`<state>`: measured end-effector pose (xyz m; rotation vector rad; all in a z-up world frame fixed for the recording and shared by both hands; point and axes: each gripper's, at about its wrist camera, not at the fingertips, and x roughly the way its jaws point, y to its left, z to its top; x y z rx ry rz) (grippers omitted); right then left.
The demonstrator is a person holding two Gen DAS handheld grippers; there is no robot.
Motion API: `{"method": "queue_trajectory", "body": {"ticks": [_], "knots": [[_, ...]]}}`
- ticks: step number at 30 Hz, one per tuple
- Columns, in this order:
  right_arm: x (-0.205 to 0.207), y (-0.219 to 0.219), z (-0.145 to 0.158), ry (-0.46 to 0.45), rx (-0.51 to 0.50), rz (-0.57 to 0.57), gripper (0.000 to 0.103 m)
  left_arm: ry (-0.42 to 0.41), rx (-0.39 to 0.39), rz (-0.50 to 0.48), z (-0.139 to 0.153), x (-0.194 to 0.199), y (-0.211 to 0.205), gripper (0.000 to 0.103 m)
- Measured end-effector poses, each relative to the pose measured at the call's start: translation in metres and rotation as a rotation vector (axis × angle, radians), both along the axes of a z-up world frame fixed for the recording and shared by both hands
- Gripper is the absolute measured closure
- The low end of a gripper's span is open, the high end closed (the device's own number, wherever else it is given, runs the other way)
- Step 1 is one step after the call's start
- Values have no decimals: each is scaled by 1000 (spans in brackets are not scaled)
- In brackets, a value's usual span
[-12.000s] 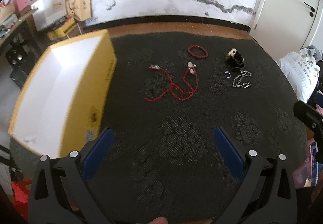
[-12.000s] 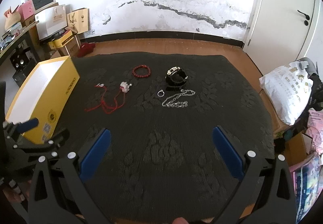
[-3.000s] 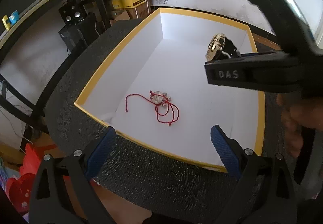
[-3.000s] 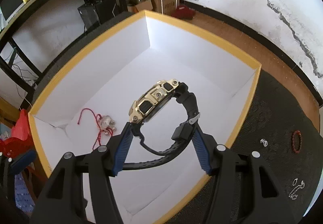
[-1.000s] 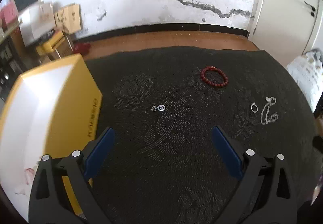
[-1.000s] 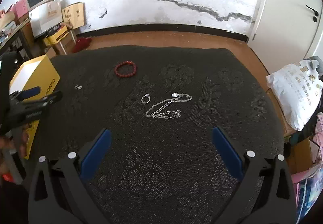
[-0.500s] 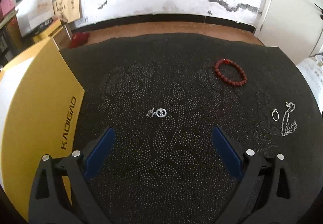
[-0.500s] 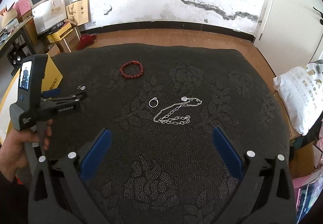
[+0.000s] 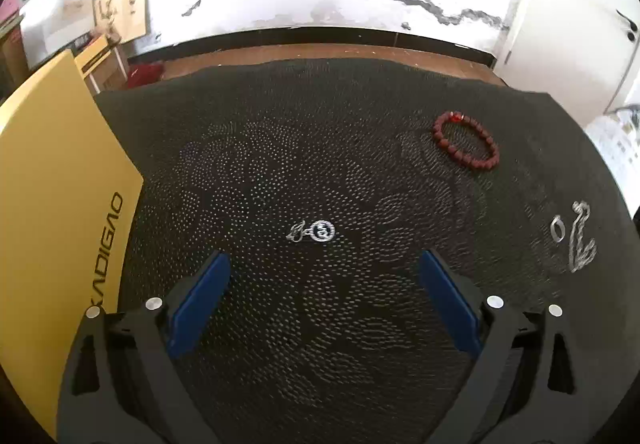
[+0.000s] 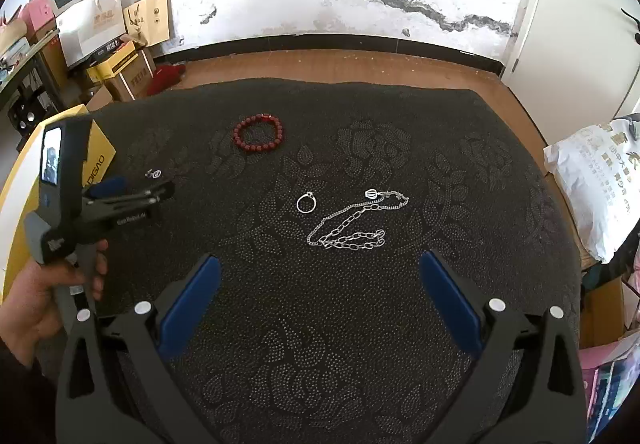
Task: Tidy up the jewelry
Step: 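Move the left tool back over the rug toward the silver charm, then close the left tool on the small silver charm and lift it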
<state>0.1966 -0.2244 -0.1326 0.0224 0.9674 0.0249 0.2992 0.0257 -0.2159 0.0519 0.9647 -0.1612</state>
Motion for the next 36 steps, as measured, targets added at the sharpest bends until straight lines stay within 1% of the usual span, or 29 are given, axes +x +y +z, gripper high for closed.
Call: {"method": "queue_trajectory", "body": {"ticks": [2,4,7,9,11,12,13,14,15,18,20,21,23,26,28,30,31,32,34,35,36], "knots": [[2,-4,-1,3,4,-1,6,-28,54,-34,-4,-1,-4,11],[3,-7,-1,4,7,-5,6,-30,45,-36,-3,0,-3,12],[6,-10,-2,8,16,-8,6,-42,50,-27,-1,-1,-2,20],[7,-11,-2,11,30,-4,6,-51,61,-36,0,-1,-5,32],[6,-12,0,7,44,0,6,-52,64,-60,2,-2,-13,52],[6,-12,1,4,46,4,6,-54,65,-74,3,-3,-18,57],[5,-12,2,2,49,6,6,-59,76,-86,3,-4,-23,66],[5,-12,3,1,52,9,6,-65,81,-100,3,-5,-25,72],[4,-13,4,-1,54,10,6,-70,86,-110,3,-5,-28,74],[3,-18,2,2,59,4,6,-63,82,-110,3,-3,-28,76],[3,-21,2,3,60,-2,6,-60,80,-106,4,-2,-27,90],[3,-22,2,4,60,-4,6,-57,88,-101,4,-1,-26,91],[2,-25,1,7,62,-10,6,-53,100,-94,4,-1,-28,91],[2,-27,1,10,69,-14,6,-74,129,-96,3,-4,-34,90],[3,-26,0,13,63,-9,6,-76,129,-79,3,-4,-34,86],[3,-24,-1,17,63,-7,6,-82,153,-48,4,-3,-31,66],[3,-23,0,18,63,-5,6,-87,173,-11,4,-1,-27,40],[3,-22,0,17,62,-3,6,-75,173,32,3,2,-21,19],[4,-21,0,17,61,-2,6,-24,86,35,1,6,-11,18],[4,-21,0,18,62,-2,6,-16,51,47,0,8,-7,18],[4,-21,0,16,62,-2,6,-22,49,45,0,9,-6,19]]}}
